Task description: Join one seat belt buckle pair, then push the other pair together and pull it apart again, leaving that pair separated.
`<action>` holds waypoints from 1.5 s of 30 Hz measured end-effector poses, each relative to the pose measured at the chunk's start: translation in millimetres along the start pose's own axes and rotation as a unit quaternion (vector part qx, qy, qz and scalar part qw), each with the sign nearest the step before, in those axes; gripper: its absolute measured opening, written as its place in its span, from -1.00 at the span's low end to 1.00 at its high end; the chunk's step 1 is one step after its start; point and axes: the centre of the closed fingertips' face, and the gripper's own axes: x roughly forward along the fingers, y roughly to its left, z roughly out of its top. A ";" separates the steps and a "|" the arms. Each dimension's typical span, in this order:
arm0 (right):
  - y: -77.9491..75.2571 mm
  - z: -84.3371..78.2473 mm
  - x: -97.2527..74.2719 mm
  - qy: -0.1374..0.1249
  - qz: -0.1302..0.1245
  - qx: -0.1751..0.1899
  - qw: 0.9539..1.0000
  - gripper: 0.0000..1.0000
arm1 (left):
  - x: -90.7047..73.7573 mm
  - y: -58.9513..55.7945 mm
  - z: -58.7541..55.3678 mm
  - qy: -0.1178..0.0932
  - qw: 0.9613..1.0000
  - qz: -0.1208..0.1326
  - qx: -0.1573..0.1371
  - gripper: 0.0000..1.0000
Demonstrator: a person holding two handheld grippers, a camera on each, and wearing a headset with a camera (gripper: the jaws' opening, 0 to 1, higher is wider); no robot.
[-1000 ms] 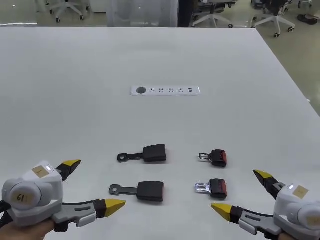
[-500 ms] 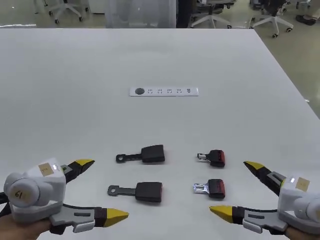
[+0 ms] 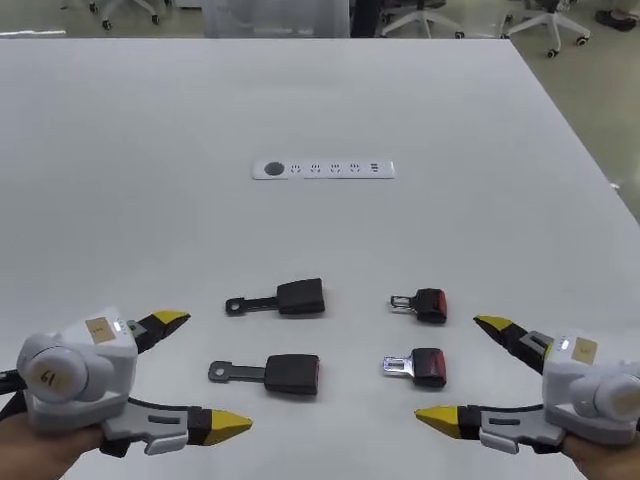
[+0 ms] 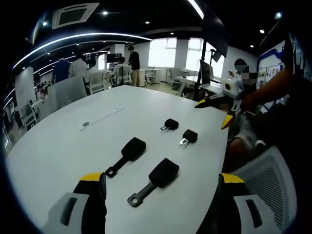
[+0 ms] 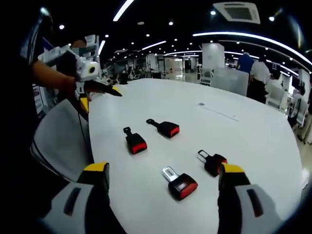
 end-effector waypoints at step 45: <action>-32.6 -69.3 58.5 0.158 0.143 -0.058 0.975 0.37 | 117.1 6.9 -49.1 0.104 0.983 -0.125 0.080 0.51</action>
